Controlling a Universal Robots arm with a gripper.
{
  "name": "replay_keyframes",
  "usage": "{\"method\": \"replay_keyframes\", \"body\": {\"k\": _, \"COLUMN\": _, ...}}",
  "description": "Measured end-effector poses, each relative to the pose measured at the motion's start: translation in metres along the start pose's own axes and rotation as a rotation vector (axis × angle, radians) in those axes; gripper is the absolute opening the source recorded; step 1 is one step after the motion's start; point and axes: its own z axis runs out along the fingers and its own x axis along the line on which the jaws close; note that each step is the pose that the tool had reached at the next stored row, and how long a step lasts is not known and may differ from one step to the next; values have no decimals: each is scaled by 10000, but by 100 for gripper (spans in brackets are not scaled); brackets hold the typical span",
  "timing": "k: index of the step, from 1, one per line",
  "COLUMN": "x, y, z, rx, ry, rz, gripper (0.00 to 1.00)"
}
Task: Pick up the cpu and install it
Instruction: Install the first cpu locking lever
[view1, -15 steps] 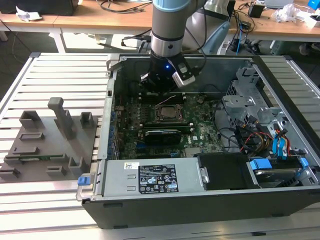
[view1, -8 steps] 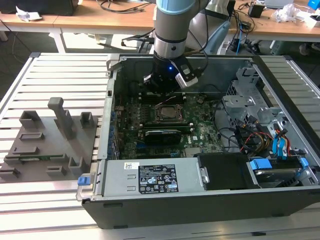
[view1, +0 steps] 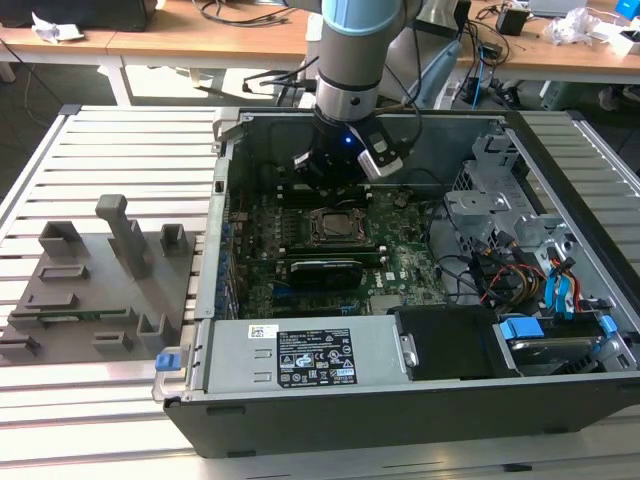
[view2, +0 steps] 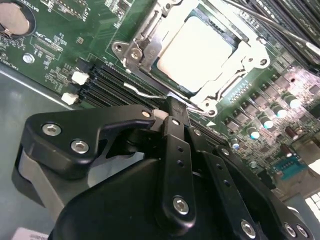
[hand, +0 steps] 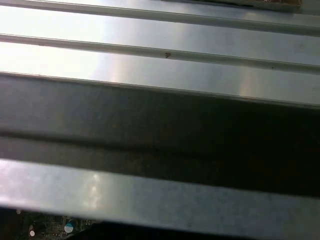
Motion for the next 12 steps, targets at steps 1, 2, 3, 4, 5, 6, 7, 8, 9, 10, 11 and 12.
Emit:
{"method": "replay_keyframes", "body": {"k": 1, "x": -11, "y": -2, "z": 7, "rx": -1, "ry": 1, "rz": -4, "gripper": 11}}
{"method": "replay_keyframes", "body": {"k": 2, "x": -22, "y": -3, "z": 12, "rx": -1, "ry": 4, "rz": -8, "gripper": 11}}
{"method": "replay_keyframes", "body": {"k": 3, "x": -34, "y": -5, "z": 17, "rx": 0, "ry": 6, "rz": -11, "gripper": 11}}
{"method": "replay_keyframes", "body": {"k": 4, "x": -57, "y": -8, "z": 27, "rx": -1, "ry": 9, "rz": -20, "gripper": 11}}
{"method": "replay_keyframes", "body": {"k": 5, "x": -69, "y": -9, "z": 32, "rx": -1, "ry": 11, "rz": -25, "gripper": 11}}
{"method": "replay_keyframes", "body": {"k": 6, "x": -81, "y": -10, "z": 37, "rx": -1, "ry": 13, "rz": -30, "gripper": 11}}
{"method": "replay_keyframes", "body": {"k": 7, "x": -93, "y": -12, "z": 41, "rx": -1, "ry": 16, "rz": -35, "gripper": 11}}
{"method": "replay_keyframes", "body": {"k": 8, "x": -105, "y": -14, "z": 46, "rx": -1, "ry": 17, "rz": -39, "gripper": 11}}
{"method": "replay_keyframes", "body": {"k": 9, "x": -122, "y": -16, "z": 52, "rx": -2, "ry": 19, "rz": -46, "gripper": 11}}
{"method": "replay_keyframes", "body": {"k": 10, "x": -131, "y": -17, "z": 54, "rx": -1, "ry": 21, "rz": -50, "gripper": 11}}
{"method": "replay_keyframes", "body": {"k": 11, "x": -141, "y": -18, "z": 57, "rx": 0, "ry": 22, "rz": -56, "gripper": 11}}
{"method": "replay_keyframes", "body": {"k": 12, "x": -147, "y": -19, "z": 58, "rx": 1, "ry": 23, "rz": -62, "gripper": 11}}
